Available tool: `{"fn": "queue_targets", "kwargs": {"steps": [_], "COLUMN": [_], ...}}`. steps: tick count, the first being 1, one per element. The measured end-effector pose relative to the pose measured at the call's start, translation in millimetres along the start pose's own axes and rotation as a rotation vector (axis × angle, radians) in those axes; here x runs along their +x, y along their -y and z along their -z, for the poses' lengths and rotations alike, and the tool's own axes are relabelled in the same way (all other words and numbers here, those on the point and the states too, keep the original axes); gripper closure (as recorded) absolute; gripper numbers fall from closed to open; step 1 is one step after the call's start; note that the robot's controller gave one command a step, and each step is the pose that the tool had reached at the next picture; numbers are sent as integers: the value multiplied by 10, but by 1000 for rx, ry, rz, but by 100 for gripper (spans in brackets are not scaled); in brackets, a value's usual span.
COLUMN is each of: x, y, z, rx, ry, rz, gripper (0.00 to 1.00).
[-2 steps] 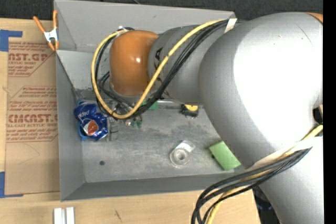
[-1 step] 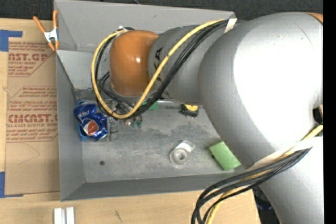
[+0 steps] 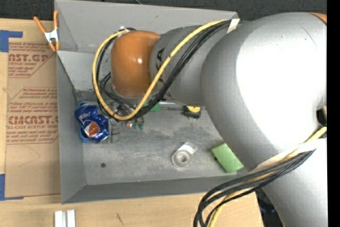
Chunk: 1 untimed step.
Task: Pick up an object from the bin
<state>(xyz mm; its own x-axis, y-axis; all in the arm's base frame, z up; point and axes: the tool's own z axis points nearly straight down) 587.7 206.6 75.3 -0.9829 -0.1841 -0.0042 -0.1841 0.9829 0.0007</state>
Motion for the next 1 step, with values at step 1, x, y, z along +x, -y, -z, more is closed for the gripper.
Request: {"fn": "queue_targets", "kwargs": {"steps": [1], "x": [29], "y": [234], "z": [1372], "rx": [0], "ry": [7], "rz": [-1], "gripper": [100]}}
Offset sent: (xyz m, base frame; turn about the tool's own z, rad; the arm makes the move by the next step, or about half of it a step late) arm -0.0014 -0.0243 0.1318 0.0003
